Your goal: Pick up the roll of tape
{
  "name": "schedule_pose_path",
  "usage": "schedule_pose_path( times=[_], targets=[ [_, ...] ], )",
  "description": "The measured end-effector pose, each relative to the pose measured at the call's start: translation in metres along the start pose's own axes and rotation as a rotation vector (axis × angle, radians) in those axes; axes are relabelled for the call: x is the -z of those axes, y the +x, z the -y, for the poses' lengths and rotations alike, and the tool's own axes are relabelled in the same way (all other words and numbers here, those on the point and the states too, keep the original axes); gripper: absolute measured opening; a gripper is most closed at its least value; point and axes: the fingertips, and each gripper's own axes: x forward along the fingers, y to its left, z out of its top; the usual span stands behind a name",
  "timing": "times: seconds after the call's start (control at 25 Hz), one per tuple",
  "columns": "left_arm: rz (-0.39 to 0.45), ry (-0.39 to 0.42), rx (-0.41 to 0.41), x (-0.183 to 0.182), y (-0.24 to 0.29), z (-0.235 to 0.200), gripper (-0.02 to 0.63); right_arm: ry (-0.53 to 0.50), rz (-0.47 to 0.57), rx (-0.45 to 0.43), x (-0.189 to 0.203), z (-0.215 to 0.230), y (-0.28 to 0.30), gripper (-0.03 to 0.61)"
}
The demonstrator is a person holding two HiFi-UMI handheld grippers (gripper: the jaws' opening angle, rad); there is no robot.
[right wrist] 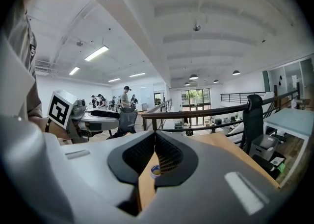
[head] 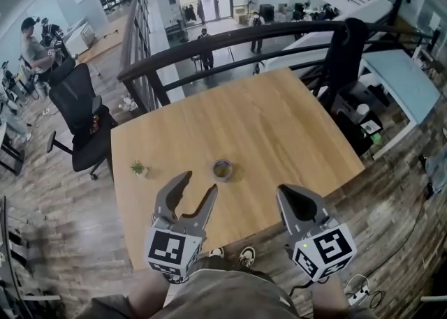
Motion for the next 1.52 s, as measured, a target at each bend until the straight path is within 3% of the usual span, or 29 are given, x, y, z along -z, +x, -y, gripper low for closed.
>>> schedule_pose_path(
  times=[0.32,0.48,0.64,1.24,1.52],
  targets=[
    [-0.060,-0.029,-0.003,0.029,0.028,-0.026,0.221,0.021,-0.030,-0.010,0.010,0.006,0.029,0.011],
    [-0.112,-0.040,-0.006,0.058,0.049,-0.039,0.221,-0.009,-0.074,0.018,0.022,0.015,0.049,0.011],
    [-0.171,-0.103,-0.002,0.091,0.069,-0.052,0.221,-0.025,-0.115,0.024,0.037,0.020,0.069,0.011],
    [-0.395,-0.272,0.053,0.232,0.139,-0.078,0.221,0.057,-0.334,0.028,0.137,0.041,0.146,0.011],
    [-0.465,-0.351,0.071,0.274,0.165,-0.080,0.222,0.094,-0.417,0.030,0.180,0.045,0.163,0.011]
  ],
)
